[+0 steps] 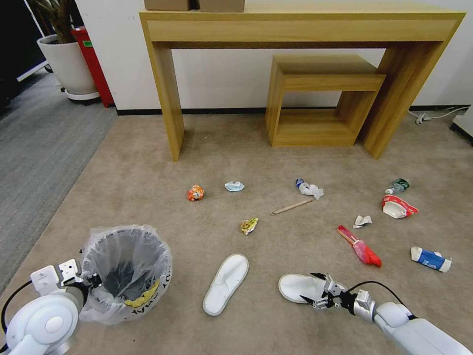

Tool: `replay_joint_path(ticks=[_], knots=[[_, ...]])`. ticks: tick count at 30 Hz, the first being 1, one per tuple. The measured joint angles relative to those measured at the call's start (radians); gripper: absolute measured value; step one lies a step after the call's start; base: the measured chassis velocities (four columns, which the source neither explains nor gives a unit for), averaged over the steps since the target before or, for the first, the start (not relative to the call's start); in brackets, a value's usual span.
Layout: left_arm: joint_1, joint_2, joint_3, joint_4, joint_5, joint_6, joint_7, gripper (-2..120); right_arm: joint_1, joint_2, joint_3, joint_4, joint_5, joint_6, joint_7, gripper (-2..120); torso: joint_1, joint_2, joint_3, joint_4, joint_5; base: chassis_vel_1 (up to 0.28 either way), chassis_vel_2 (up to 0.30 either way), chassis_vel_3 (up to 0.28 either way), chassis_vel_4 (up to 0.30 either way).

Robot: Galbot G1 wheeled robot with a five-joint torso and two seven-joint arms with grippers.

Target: Pick up the trash bin and place the garbage on the floor into it.

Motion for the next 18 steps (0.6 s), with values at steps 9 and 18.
replay_joint_path(ticks=[9,18], knots=[[0.003,-0.001,-0.001,-0.005,0.004,0.000,0.001,0,-0.007,0.012,0.006,-0.004,0.000,0.005,0.001,100,0.000,0.000,0.000,0.0000,0.0000,0.000,0.000,0.000,0.000],[0.004,0.003,-0.006,-0.010,0.004,0.000,0.000,0,0.004,0.015,0.002,-0.006,0.008,0.013,0.002,67,0.000,0.000,0.000,0.0000,-0.0001,0.000,0.000,0.000,0.000]])
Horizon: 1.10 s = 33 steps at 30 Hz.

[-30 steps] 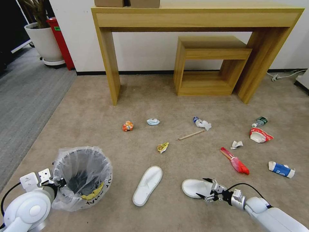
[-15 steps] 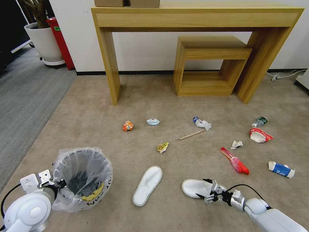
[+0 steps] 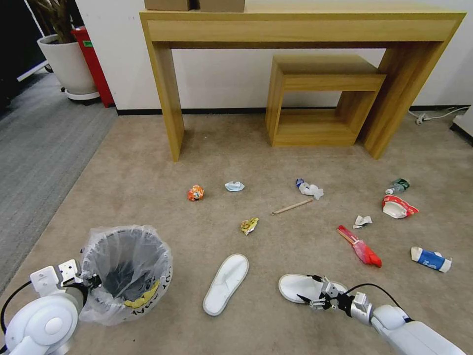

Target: Pick up the trash bin and place the garbage on the floor into it.

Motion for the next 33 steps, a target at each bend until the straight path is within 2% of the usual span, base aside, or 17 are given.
replay_joint_path(ticks=[3,4,6,7,8,11,13,15,16,18,28,33], knots=[[0.000,0.000,-0.001,0.000,0.000,0.000,0.000,0,0.003,0.001,-0.002,0.001,0.004,0.000,0.001,54,0.000,0.000,0.000,0.0000,0.0000,0.000,0.000,0.000,0.000],[0.000,0.000,-0.001,0.000,0.000,0.000,0.000,0,0.003,0.001,-0.002,0.001,0.004,0.000,0.001,54,0.000,0.000,0.000,0.0000,0.0000,0.000,0.000,0.000,0.000],[0.000,0.000,-0.001,0.000,0.000,0.000,0.000,0,0.003,0.000,-0.004,0.005,0.010,0.000,0.001,46,0.000,0.000,0.000,0.0000,0.0000,0.000,0.000,0.000,0.000],[-0.001,0.000,-0.001,0.000,0.000,0.000,-0.001,0,0.005,-0.001,-0.008,0.005,0.019,-0.001,0.001,37,0.000,0.000,0.000,0.0000,0.0000,0.000,0.000,0.000,0.000],[-0.001,0.000,-0.001,0.000,0.000,0.000,-0.001,0,0.005,-0.001,-0.008,0.005,0.019,-0.001,0.001,37,0.000,0.000,0.000,0.0000,0.0000,0.000,0.000,0.000,0.000],[-0.001,0.001,-0.002,-0.001,0.000,-0.002,-0.001,0,0.007,-0.001,-0.013,0.013,0.027,-0.002,0.001,25,0.000,0.000,0.000,0.0000,0.0000,0.000,0.000,0.000,0.000],[-0.001,0.001,-0.003,-0.001,0.000,-0.002,-0.001,0,0.007,-0.001,-0.014,0.016,0.032,-0.003,0.001,22,0.000,0.000,0.000,0.0000,0.0001,0.000,0.000,0.000,0.000],[-0.001,0.004,-0.003,-0.001,0.000,-0.003,-0.002,0,0.013,-0.001,-0.024,0.025,0.049,-0.007,0.001,10,0.000,0.000,0.000,0.0000,0.0001,0.000,0.000,0.000,0.000],[-0.001,0.004,-0.003,-0.001,0.000,-0.003,-0.002,0,0.013,-0.001,-0.024,0.025,0.049,-0.007,0.001,10,0.000,0.000,0.000,0.0000,0.0001,0.000,0.000,0.000,0.000],[-0.001,0.005,-0.005,-0.001,0.000,-0.005,-0.003,0,0.022,-0.002,-0.031,0.025,0.057,-0.008,0.001,0,0.000,0.000,0.000,0.0000,0.0000,0.000,0.000,0.000,0.000],[-0.006,0.007,-0.004,0.004,-0.003,-0.010,-0.003,0,0.039,-0.011,-0.042,0.044,0.078,-0.013,0.001,0,0.000,0.000,0.000,0.0000,0.0001,0.000,0.000,0.000,0.000],[-0.006,0.007,-0.003,0.003,-0.005,-0.014,-0.003,0,0.026,-0.027,-0.035,0.101,0.100,-0.019,0.001,0,0.000,0.000,0.000,0.0000,0.0003,0.000,0.000,0.000,0.000]])
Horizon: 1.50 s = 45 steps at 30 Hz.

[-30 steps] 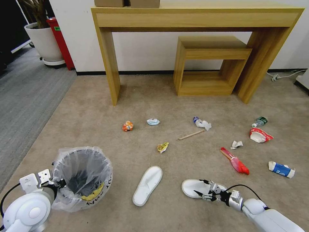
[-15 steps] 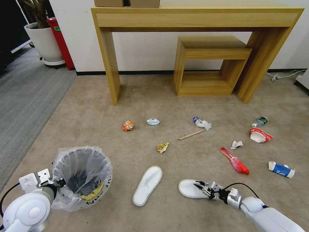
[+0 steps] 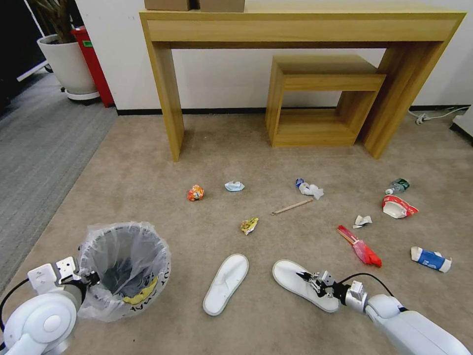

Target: Pick up the trash bin and place the garbage on the floor into it.

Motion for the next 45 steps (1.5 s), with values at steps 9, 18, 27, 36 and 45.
replay_joint_path(ticks=[9,18,27,36,45], knots=[[0.001,0.008,0.000,-0.015,-0.024,0.000,-0.013,0,-0.034,-0.077,0.085,0.271,0.092,-0.041,0.052,0,0.000,0.000,0.000,-0.0001,-0.0004,0.000,0.000,0.000,0.000],[-0.002,0.023,-0.011,-0.047,-0.084,0.002,-0.058,0,0.023,-0.151,0.146,0.504,0.180,-0.023,0.067,0,0.000,0.000,0.000,0.0001,-0.0003,0.000,0.000,0.000,0.000],[0.010,0.055,-0.043,-0.087,-0.128,-0.005,-0.079,0,0.147,-0.145,0.150,0.517,0.198,0.000,0.086,0,0.000,0.000,0.000,0.0001,-0.0004,0.000,0.000,0.000,0.000],[0.004,0.083,-0.049,-0.097,-0.158,-0.013,-0.093,0,0.215,-0.114,0.100,0.580,0.238,-0.034,0.136,0,0.000,0.000,0.000,-0.0001,-0.0004,0.000,0.000,0.000,0.000],[-0.001,0.086,-0.040,-0.091,-0.159,-0.015,-0.095,0,0.287,-0.016,-0.054,0.628,0.301,-0.113,0.187,0,0.000,0.000,0.000,0.0000,-0.0006,0.000,0.000,0.000,0.000]])
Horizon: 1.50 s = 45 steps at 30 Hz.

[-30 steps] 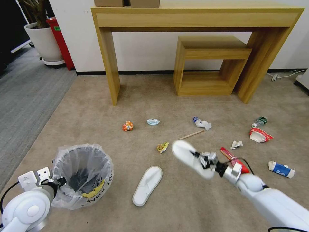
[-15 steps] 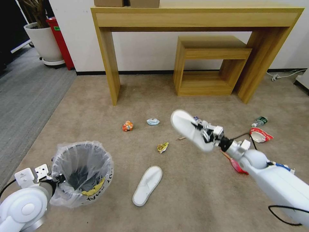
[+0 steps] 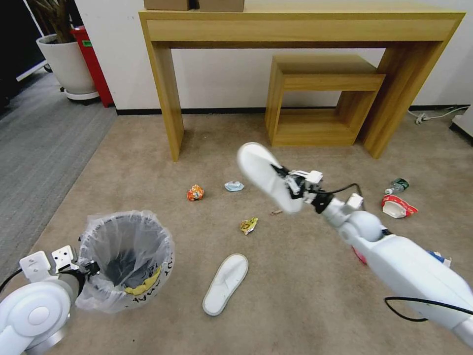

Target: Pick up the trash bin and place the garbage on the floor into it.

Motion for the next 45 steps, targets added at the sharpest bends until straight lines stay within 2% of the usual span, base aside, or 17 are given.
replay_joint_path(ticks=[2,3,5,6,9,10,13,14,16,30,44,45], knots=[[-0.002,0.000,0.001,0.002,0.000,-0.001,0.000,0,0.036,0.058,-0.056,-0.010,0.001,-0.010,0.018,0,0.000,0.000,0.000,0.0000,0.0002,0.000,0.000,0.000,0.000],[-0.002,0.000,0.001,0.002,0.000,-0.001,0.000,0,0.036,0.058,-0.056,-0.010,0.001,-0.010,0.018,0,0.000,0.000,0.000,0.0000,0.0002,0.000,0.000,0.000,0.000],[0.000,-0.001,0.000,0.007,0.001,-0.001,0.000,0,0.060,0.133,-0.101,-0.027,-0.013,-0.024,0.036,0,0.000,0.000,0.000,-0.0002,-0.0003,0.000,0.000,0.000,0.000],[0.000,-0.001,0.000,0.007,0.001,-0.001,0.000,0,0.060,0.133,-0.101,-0.027,-0.013,-0.024,0.036,0,0.000,0.000,0.000,-0.0002,-0.0003,0.000,0.000,0.000,0.000],[0.004,-0.004,0.000,0.010,0.006,-0.004,0.001,0,0.079,0.319,-0.186,-0.058,-0.034,-0.046,0.074,0,0.000,0.000,0.000,0.0004,0.0000,0.000,0.000,0.000,0.000],[0.004,-0.004,0.000,0.010,0.006,-0.004,0.001,0,0.079,0.319,-0.186,-0.058,-0.034,-0.046,0.074,0,0.000,0.000,0.000,0.0004,0.0000,0.000,0.000,0.000,0.000],[0.004,-0.008,-0.002,0.011,0.008,-0.005,0.001,0,0.086,0.418,-0.248,-0.090,-0.038,-0.062,0.102,0,0.000,0.000,0.000,0.0006,-0.0002,0.000,0.000,0.000,0.000],[0.004,-0.008,-0.002,0.011,0.008,-0.005,0.001,0,0.086,0.418,-0.248,-0.090,-0.038,-0.062,0.102,0,0.000,0.000,0.000,0.0006,-0.0002,0.000,0.000,0.000,0.000],[0.005,-0.012,-0.001,0.012,0.014,-0.005,0.004,0,0.088,0.465,-0.272,-0.100,-0.039,-0.076,0.119,0,0.000,0.000,0.000,-0.0001,-0.0001,0.000,0.000,0.000,0.000],[0.001,-0.019,0.008,0.017,0.028,-0.005,0.010,0,0.088,0.551,-0.366,-0.139,-0.034,-0.101,0.137,0,0.000,0.000,0.000,-0.0001,0.0001,0.000,0.000,0.000,0.000],[0.019,-0.025,-0.002,-0.007,0.032,-0.005,0.005,0,0.071,0.562,-0.394,-0.146,-0.060,-0.107,0.152,0,0.000,0.000,0.000,0.0000,0.0003,0.000,0.000,0.000,0.000],[0.020,-0.027,-0.002,-0.008,0.033,-0.005,0.005,0,0.071,0.561,-0.396,-0.146,-0.065,-0.112,0.154,4,0.000,0.000,0.000,0.0000,0.0003,0.000,0.000,0.000,0.000]])
